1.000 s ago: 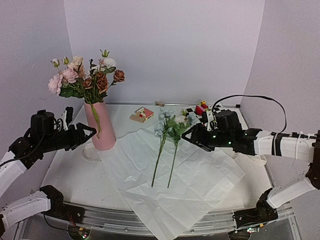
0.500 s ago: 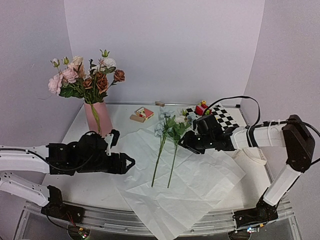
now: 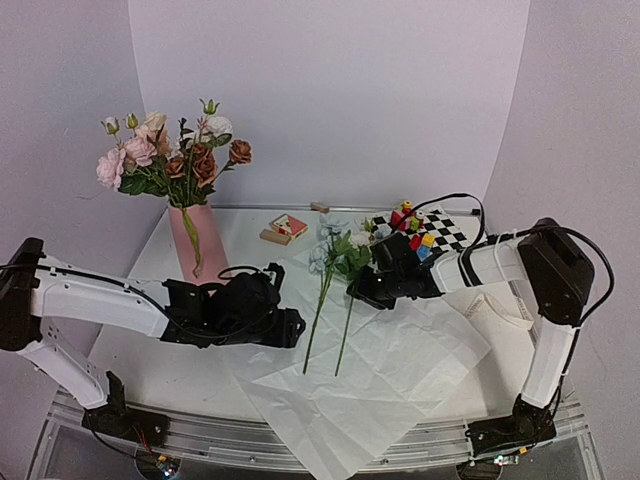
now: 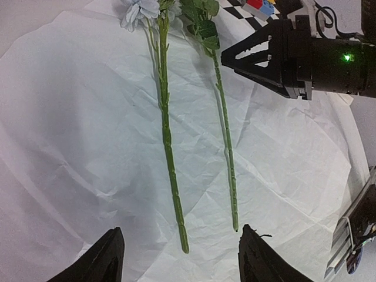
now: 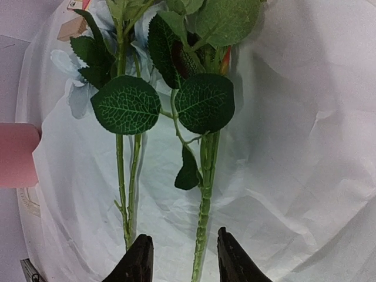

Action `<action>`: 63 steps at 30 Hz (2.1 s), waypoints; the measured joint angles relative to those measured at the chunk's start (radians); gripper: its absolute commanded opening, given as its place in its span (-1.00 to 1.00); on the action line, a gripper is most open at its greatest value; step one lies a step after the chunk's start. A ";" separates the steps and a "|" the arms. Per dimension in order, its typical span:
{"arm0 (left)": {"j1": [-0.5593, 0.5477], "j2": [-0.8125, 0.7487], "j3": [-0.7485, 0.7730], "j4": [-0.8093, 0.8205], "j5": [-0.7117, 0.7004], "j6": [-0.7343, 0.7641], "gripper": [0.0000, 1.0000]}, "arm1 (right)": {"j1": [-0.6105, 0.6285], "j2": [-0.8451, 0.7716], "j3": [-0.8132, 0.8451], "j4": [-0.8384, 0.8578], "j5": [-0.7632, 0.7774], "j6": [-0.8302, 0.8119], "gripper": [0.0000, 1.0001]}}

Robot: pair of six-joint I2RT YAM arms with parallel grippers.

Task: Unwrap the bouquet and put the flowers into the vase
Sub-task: Pick up the fake flower from the wrapping paper.

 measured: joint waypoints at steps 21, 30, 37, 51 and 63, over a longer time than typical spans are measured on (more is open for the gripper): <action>0.000 0.148 0.121 0.014 -0.009 0.011 0.34 | 0.000 0.114 0.073 -0.003 0.035 0.025 -0.67; 0.002 0.146 0.121 0.015 -0.009 0.034 0.35 | 0.000 0.092 0.061 -0.013 0.089 0.035 -1.00; 0.005 0.146 0.140 0.014 -0.011 0.035 0.35 | 0.000 -0.111 -0.028 -0.047 0.195 0.015 -1.00; 0.006 0.104 0.158 0.016 -0.007 0.034 0.48 | 0.000 -0.442 -0.219 0.015 0.150 -0.139 -1.00; 0.006 -0.044 0.045 0.191 0.009 0.086 0.51 | 0.000 -0.505 -0.248 0.141 -0.140 -0.284 -0.99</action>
